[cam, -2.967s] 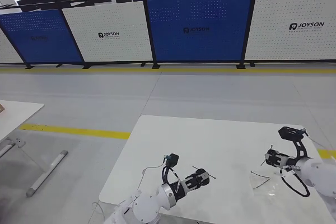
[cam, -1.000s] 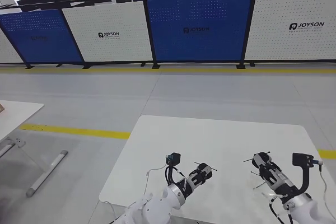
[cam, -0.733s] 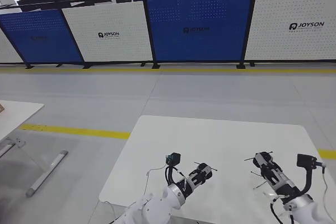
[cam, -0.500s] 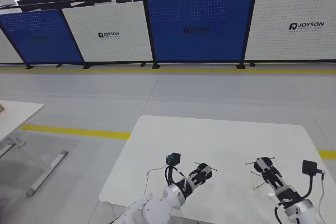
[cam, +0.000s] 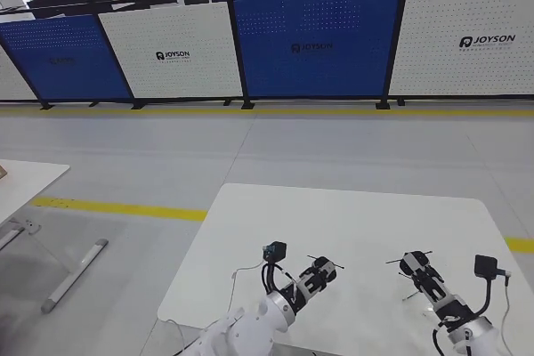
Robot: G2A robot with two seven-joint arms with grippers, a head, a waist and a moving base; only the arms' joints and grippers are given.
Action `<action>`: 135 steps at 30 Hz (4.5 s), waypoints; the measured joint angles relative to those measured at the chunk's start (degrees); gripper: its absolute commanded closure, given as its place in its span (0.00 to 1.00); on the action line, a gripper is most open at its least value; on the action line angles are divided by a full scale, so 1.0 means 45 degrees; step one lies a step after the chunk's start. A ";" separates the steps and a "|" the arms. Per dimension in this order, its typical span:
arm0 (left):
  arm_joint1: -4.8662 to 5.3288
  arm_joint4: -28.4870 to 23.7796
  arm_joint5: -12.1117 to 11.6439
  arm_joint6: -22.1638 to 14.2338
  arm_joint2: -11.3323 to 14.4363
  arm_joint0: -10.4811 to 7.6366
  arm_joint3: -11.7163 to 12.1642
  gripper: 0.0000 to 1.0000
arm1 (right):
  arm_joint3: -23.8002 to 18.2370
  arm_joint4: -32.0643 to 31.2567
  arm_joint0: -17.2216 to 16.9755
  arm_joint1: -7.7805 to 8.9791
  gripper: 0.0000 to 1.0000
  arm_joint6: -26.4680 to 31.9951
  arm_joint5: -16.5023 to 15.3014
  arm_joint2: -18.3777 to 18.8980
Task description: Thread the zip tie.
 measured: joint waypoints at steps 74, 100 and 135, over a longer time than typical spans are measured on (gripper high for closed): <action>-0.0410 0.2067 0.2003 0.1427 0.1470 -0.0758 0.0234 1.00 | 0.0405 -0.1846 0.0444 -0.0519 1.00 0.2136 -0.0164 -0.0167; -0.0410 0.2067 0.2003 0.1427 0.1470 -0.0758 0.0234 1.00 | 0.1999 -0.3333 0.0952 -0.1431 1.00 -0.2459 -0.1922 -0.2153; -0.0410 0.2067 0.2003 0.1427 0.1470 -0.0758 0.0234 1.00 | 0.2270 -0.4206 0.1510 -0.1916 1.00 -0.2908 -0.0776 -0.3113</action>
